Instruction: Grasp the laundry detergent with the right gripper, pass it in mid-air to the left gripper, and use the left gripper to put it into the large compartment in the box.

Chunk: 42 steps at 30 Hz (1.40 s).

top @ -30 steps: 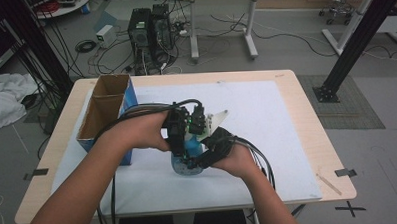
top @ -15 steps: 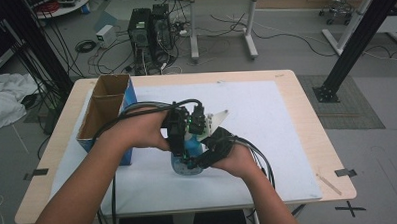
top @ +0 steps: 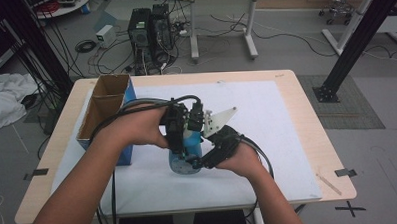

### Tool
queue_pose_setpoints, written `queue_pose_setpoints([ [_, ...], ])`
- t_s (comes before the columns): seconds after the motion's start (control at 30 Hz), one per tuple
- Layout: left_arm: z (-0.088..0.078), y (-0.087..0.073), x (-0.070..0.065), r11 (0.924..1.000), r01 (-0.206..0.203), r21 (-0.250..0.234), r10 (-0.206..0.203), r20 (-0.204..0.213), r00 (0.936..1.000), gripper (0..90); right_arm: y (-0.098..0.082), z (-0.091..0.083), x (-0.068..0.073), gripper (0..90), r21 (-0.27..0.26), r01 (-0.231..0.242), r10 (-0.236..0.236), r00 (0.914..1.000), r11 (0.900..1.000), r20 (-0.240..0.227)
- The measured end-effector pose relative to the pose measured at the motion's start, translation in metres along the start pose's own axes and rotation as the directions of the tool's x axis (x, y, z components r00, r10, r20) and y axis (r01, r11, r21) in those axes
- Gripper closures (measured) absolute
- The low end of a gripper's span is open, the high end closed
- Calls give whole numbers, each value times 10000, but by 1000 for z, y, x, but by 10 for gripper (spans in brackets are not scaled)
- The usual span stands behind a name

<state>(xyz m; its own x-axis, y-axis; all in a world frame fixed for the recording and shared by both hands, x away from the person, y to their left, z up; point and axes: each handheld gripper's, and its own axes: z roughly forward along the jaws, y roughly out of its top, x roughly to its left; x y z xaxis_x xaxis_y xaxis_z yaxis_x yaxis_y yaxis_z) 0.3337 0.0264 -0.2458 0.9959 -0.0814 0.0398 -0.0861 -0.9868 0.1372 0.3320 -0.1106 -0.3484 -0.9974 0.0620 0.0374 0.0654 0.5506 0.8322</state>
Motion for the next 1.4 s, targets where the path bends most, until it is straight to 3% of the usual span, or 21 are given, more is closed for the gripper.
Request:
queue_pose_setpoints([
  [0.33, -14, 0, 1, 10000, 66, 34, -66, -72, 10000, 385, -1, -7, 2, 260, 105, -35, 35, 10000, 9999, -1],
  [0.73, -32, -7, 3, 9981, 576, 204, -577, 58, 9983, 385, -2, -27, 3, 207, 293, -108, 103, 9998, 9995, 173],
  [0.9, -41, -12, 6, 9946, 963, 375, -964, -4, 9953, 385, 0, -38, 4, 174, 205, -59, 52, 9994, 9998, 337],
  [1.4, -76, -42, 15, 9796, 1995, 242, -1992, -172, 9798, 384, 9, -58, 3, 137, 964, -65, -13, 9967, 9953, 807],
])
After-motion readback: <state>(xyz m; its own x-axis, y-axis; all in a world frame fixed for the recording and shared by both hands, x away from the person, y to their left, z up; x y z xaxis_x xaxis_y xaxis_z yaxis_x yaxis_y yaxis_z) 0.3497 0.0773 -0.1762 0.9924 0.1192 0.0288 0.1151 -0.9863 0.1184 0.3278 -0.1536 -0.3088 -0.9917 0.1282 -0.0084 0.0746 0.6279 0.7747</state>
